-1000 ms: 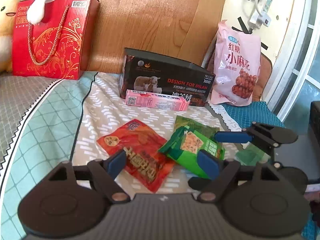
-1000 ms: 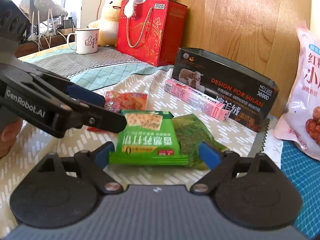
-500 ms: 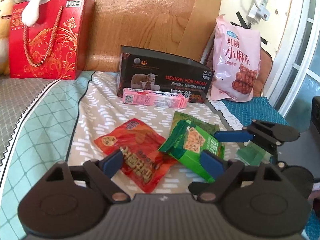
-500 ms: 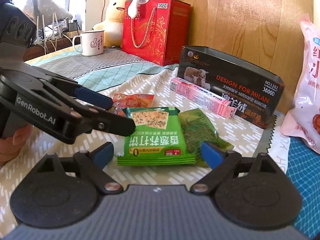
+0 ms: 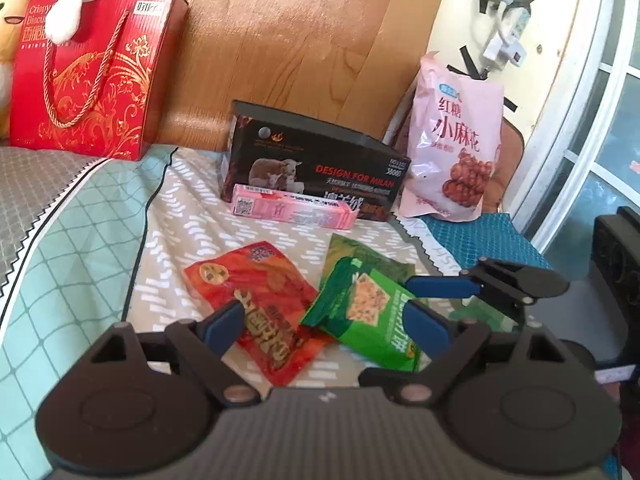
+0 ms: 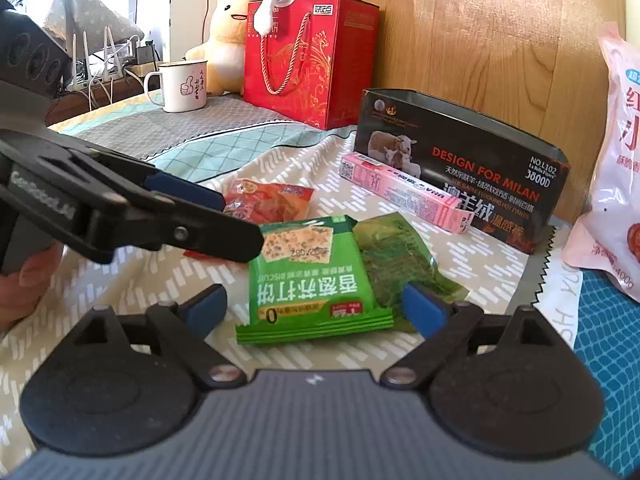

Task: Organize snacks
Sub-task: 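Close the left tool on the green cracker pack and lift it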

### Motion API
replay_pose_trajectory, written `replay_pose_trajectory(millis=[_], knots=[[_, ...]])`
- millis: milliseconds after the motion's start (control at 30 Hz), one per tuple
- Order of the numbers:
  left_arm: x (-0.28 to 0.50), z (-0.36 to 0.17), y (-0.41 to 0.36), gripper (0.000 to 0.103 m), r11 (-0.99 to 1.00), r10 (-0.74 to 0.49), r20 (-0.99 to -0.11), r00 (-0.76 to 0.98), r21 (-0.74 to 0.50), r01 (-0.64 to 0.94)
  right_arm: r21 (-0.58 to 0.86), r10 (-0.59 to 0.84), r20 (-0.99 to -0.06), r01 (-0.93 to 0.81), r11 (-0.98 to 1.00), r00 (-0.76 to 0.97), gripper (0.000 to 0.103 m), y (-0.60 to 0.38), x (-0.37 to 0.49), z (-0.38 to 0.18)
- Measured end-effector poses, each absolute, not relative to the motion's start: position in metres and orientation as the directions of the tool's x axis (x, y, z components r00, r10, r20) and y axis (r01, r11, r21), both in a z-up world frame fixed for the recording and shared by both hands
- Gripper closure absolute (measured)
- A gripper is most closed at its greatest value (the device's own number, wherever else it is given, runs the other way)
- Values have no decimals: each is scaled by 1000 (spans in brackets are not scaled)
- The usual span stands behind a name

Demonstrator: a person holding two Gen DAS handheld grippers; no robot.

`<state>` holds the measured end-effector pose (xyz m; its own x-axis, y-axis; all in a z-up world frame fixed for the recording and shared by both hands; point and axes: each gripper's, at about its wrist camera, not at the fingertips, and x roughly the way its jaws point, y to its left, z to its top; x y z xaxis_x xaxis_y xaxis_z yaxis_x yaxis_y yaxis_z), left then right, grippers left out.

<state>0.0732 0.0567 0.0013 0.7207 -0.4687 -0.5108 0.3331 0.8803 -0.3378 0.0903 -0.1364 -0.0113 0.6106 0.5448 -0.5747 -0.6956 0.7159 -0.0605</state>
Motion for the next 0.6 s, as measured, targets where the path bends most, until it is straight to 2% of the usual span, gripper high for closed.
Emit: replay_pose_trajectory(millis=[200, 367, 467, 600], knots=[[67, 5, 63, 13, 875, -474, -478, 739, -352, 333, -53, 463, -587, -602, 797, 664, 4, -135, 87, -12], [73, 11, 80, 13, 846, -505, -467, 726, -435, 308, -16, 440, -589, -553, 833, 678, 4, -144, 80, -13], [82, 17, 84, 17, 832, -526, -479, 703, -461, 309, -8, 448, -577, -554, 833, 683, 4, -148, 76, -13], [84, 28, 68, 27, 829, -552, -481, 681, -405, 386, -85, 405, -557, -534, 841, 725, 5, -142, 66, -14]])
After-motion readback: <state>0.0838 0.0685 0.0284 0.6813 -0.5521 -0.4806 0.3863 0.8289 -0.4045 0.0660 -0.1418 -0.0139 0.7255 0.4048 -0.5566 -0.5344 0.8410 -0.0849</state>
